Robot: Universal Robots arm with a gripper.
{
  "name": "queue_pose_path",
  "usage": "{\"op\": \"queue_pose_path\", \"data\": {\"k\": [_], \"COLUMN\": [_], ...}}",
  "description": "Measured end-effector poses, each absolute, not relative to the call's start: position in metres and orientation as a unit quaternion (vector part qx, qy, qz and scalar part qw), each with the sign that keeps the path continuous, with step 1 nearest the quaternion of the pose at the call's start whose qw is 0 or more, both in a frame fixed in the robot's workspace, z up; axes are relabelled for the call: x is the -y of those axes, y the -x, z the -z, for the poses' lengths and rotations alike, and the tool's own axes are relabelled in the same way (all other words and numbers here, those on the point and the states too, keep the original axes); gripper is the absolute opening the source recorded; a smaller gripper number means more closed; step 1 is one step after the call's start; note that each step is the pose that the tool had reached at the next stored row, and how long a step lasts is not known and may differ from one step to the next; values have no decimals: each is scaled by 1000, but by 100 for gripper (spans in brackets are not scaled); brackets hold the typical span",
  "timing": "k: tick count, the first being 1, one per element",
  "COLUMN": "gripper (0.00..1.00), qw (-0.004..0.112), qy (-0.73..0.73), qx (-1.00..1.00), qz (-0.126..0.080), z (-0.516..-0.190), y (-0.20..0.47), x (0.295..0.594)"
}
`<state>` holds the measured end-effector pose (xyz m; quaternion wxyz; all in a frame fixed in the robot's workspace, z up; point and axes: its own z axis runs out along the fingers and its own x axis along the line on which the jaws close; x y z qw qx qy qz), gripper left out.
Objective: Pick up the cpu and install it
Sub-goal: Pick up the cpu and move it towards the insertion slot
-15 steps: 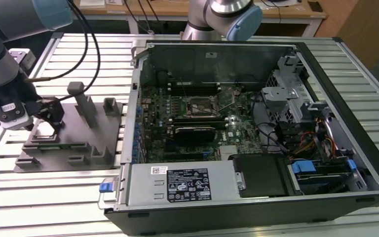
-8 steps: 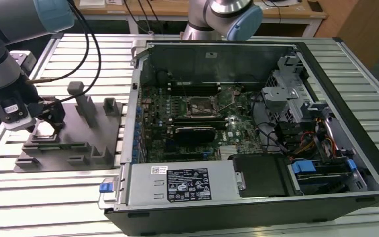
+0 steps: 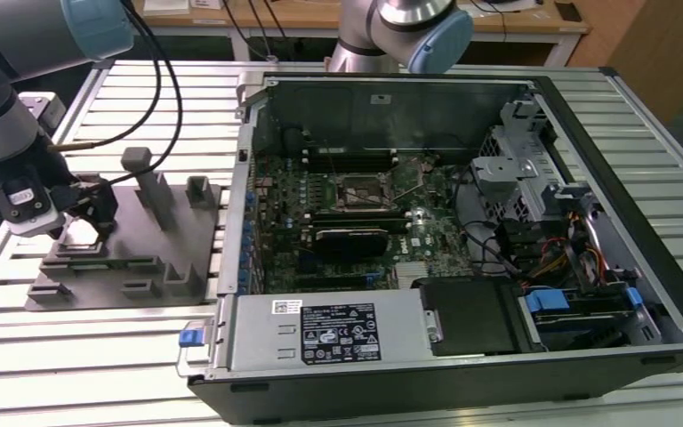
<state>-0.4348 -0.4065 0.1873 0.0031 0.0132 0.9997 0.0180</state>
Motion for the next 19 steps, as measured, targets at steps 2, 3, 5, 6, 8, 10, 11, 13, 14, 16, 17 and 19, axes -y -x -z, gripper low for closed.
{"op": "queue_pose_path", "data": {"k": [2, 3, 5, 6, 8, 10, 11, 13, 14, 16, 17, 19], "gripper": [71, 71, 71, 71, 71, 71, 71, 71, 71, 71, 71, 71], "qw": [3, 3, 3, 3, 3, 3, 3, 3, 3, 3, 3, 3], "qy": [-13, -13, -13, -13, -13, -13, -13, -13, -13, -13, -13, -13], "qx": [-1000, -1000, -1000, -1000, -1000, -1000, -1000, -1000, -1000, -1000, -1000, -1000], "qz": [-18, -18, -18, -18, -18, -18, -18, -18, -18, -19, -19, -19], "z": [-187, -187, -187, -187, -186, -184, -184, -184, -184, -184, -183, -183], "y": [435, 435, 435, 435, 435, 435, 435, 435, 435, 435, 435, 435], "x": [407, 407, 407, 406, 406, 406, 406, 406, 406, 406, 406, 406]}}
